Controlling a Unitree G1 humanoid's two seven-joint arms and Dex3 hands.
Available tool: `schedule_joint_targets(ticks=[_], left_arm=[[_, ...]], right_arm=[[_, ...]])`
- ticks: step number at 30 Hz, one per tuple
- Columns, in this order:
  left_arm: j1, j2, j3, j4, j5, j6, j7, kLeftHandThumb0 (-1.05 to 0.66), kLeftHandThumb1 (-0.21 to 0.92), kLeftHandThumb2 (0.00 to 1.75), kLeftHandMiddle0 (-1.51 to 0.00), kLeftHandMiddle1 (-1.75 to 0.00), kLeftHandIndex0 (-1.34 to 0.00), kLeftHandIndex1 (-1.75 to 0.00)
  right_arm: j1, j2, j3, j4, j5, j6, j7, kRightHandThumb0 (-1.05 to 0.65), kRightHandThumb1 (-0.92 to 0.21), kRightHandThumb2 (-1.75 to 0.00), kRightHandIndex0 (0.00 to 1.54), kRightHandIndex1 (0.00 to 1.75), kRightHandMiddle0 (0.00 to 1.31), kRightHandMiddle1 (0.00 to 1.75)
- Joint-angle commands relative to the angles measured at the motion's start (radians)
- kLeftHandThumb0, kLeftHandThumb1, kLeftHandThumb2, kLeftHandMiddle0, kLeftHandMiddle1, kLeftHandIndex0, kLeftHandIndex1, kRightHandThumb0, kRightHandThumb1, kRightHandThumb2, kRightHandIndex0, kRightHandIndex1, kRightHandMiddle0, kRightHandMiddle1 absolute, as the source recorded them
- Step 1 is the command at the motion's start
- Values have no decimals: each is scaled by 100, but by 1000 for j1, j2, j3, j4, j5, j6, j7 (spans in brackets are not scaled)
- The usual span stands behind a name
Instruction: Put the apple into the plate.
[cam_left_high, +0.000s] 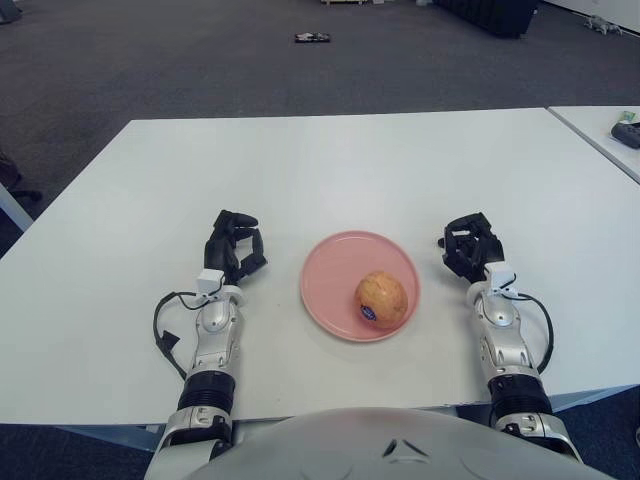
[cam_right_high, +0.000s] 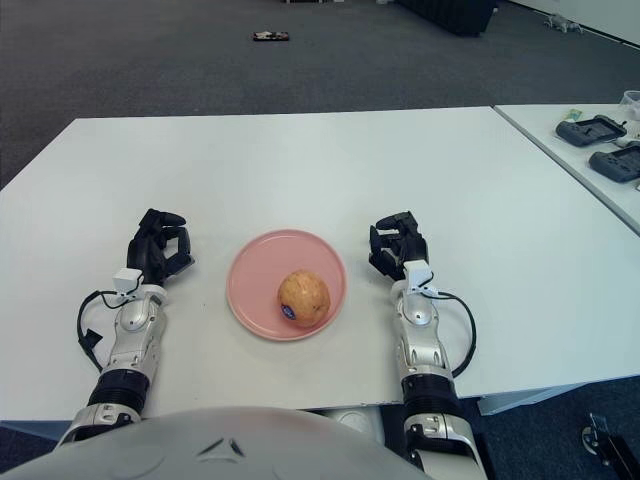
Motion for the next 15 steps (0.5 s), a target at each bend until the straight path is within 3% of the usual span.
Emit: schedule_joint_targets(ticks=[1,15], left_arm=[[48,-5,-1,41,5,17,5,-42,50,110,-80,-175,-47,-175],[52,-5,-1,35,5,26,5,-42,50,111,-79,-175,-47,-175]], right_arm=[[33,13,6,24,9,36,13,-37,-72,-80,47,133,31,175],[43,16,4,-2,21,46,21,-37,-72,-81,48,133,31,175]])
